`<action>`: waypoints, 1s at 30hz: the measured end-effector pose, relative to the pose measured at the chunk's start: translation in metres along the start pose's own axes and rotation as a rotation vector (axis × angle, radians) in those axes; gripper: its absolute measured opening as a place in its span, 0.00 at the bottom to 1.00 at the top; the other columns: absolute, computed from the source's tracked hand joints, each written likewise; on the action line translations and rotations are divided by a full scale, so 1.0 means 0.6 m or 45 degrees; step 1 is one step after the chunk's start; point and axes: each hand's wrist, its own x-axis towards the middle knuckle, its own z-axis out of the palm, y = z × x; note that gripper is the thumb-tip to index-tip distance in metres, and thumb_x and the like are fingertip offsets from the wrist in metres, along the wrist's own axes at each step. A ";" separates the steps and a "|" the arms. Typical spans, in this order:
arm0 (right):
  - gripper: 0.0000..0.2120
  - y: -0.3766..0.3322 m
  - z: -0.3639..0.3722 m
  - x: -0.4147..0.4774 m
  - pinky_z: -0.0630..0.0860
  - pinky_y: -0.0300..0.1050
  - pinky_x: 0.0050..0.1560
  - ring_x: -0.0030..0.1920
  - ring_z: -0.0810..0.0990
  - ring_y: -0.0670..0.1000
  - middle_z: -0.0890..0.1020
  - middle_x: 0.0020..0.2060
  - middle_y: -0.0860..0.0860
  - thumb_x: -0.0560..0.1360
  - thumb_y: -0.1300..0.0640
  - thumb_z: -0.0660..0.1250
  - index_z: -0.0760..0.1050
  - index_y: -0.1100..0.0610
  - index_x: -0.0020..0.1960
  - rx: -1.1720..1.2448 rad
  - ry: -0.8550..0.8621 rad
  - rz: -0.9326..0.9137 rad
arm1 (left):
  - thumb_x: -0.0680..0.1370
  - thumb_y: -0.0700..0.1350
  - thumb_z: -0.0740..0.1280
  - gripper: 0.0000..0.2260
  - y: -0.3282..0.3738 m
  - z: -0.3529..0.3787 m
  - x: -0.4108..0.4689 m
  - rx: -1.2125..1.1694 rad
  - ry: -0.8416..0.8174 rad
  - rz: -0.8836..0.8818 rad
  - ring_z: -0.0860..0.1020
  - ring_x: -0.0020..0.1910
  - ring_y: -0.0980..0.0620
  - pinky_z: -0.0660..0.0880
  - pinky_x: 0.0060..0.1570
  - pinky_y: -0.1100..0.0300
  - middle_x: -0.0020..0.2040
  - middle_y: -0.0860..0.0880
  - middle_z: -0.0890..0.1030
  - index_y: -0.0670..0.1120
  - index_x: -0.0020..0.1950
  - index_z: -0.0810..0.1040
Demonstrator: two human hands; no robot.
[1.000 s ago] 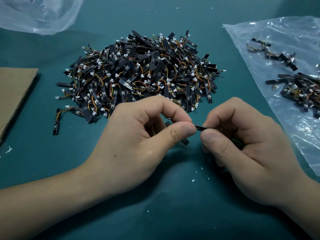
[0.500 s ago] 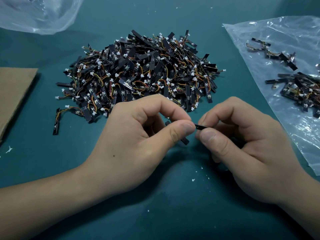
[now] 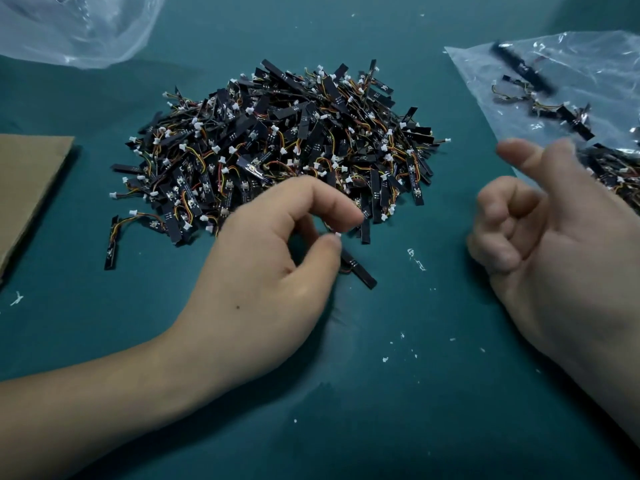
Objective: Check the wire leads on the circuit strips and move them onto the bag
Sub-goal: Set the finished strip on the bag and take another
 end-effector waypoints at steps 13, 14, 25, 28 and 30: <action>0.07 0.021 0.015 -0.044 0.72 0.43 0.32 0.29 0.74 0.50 0.80 0.37 0.46 0.77 0.46 0.69 0.79 0.45 0.53 -1.012 -0.598 -0.378 | 0.73 0.37 0.67 0.21 -0.010 0.015 -0.006 0.394 -0.066 0.264 0.72 0.50 0.62 0.66 0.56 0.54 0.48 0.65 0.75 0.61 0.58 0.72; 0.09 0.020 0.016 -0.044 0.72 0.45 0.32 0.29 0.74 0.51 0.80 0.38 0.45 0.76 0.44 0.69 0.79 0.45 0.53 -1.073 -0.625 -0.388 | 0.72 0.36 0.68 0.22 -0.013 0.018 -0.006 0.335 -0.031 0.269 0.72 0.51 0.62 0.68 0.56 0.51 0.49 0.65 0.75 0.60 0.58 0.72; 0.09 0.014 0.022 -0.046 0.68 0.42 0.35 0.35 0.75 0.40 0.77 0.36 0.40 0.73 0.40 0.72 0.79 0.43 0.48 -1.436 -0.704 -0.483 | 0.71 0.27 0.66 0.18 -0.010 0.032 -0.007 0.028 0.012 0.293 0.74 0.40 0.66 0.67 0.47 0.77 0.41 0.55 0.80 0.48 0.51 0.78; 0.07 0.016 0.024 -0.047 0.73 0.48 0.36 0.37 0.76 0.41 0.77 0.36 0.39 0.73 0.42 0.73 0.80 0.43 0.47 -1.455 -0.697 -0.484 | 0.72 0.29 0.65 0.18 -0.015 0.026 -0.003 0.073 -0.015 0.298 0.76 0.41 0.61 0.68 0.46 0.73 0.43 0.56 0.79 0.50 0.52 0.78; 0.05 0.017 0.025 -0.048 0.76 0.51 0.39 0.39 0.78 0.44 0.77 0.36 0.39 0.73 0.45 0.72 0.80 0.43 0.47 -1.458 -0.693 -0.497 | 0.73 0.29 0.65 0.19 -0.020 0.020 0.000 0.101 -0.037 0.286 0.77 0.44 0.59 0.70 0.46 0.71 0.46 0.60 0.78 0.52 0.54 0.77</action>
